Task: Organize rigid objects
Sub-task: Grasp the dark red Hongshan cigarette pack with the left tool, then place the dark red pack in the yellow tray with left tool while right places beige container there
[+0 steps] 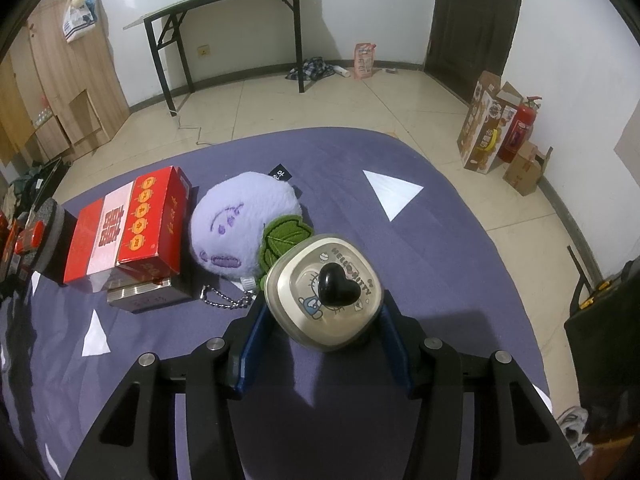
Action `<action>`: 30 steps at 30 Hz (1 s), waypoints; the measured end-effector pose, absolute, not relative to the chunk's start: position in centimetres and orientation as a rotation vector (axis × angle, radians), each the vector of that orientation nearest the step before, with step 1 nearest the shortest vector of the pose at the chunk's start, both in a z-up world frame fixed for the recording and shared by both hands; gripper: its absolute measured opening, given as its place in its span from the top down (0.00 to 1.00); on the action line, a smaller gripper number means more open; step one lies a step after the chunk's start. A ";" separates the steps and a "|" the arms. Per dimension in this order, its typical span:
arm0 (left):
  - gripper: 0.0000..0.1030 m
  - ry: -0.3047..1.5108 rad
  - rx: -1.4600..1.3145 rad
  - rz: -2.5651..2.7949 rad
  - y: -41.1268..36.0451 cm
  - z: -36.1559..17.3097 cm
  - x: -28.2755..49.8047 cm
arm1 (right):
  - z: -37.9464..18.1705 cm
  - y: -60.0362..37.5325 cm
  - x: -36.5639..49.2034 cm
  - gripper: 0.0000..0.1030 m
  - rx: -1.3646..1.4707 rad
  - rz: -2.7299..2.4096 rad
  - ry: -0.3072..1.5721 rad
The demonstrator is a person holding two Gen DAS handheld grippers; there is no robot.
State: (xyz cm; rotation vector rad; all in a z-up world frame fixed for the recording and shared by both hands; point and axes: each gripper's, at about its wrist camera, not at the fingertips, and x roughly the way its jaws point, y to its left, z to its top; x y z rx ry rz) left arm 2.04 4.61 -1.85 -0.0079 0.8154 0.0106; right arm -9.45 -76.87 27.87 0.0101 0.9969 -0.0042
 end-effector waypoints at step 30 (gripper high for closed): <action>0.42 0.626 -0.306 0.480 26.3 6.6 -15.1 | 41.1 -54.1 -21.1 0.51 -0.117 0.797 0.515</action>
